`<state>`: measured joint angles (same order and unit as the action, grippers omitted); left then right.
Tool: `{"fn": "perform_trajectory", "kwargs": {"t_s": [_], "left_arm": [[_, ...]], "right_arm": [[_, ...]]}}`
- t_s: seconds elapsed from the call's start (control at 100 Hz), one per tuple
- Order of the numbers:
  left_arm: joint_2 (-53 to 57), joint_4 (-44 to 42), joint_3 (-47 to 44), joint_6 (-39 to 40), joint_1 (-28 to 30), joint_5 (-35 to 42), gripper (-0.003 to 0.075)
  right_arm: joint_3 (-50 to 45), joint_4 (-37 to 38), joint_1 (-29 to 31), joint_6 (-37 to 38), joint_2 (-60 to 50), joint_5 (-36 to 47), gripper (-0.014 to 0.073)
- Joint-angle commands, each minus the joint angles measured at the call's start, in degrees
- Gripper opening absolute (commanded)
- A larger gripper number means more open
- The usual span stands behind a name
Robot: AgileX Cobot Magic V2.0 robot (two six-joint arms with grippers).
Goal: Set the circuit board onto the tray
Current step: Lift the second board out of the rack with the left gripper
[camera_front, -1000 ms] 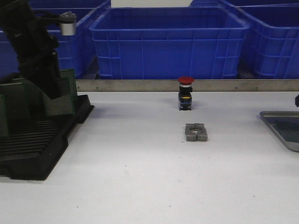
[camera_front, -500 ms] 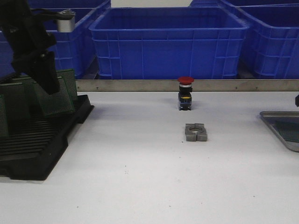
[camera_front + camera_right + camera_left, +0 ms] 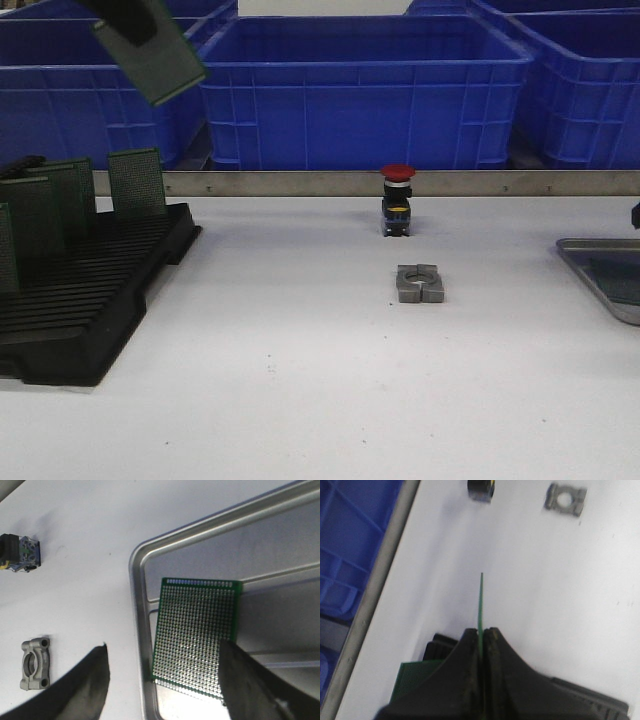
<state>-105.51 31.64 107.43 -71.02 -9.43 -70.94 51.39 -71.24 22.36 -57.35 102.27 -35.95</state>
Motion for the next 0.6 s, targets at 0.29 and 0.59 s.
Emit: {"fn": "perform_trajectory", "kwargs": {"t_s": [0.29,0.59], "left_arm": [[6.4,7.2,-0.1,11.9,-14.6,-2.1,-0.0018],[6.2,7.2,-7.6,12.1,-23.9,-2.1,-0.0018]], "right_arm": [[1.3,-1.3,0.3,-0.2,-2.8,-2.3,0.0488],[1.3,-1.3,0.3,-0.5,-2.8,-4.5,0.0488]]}}
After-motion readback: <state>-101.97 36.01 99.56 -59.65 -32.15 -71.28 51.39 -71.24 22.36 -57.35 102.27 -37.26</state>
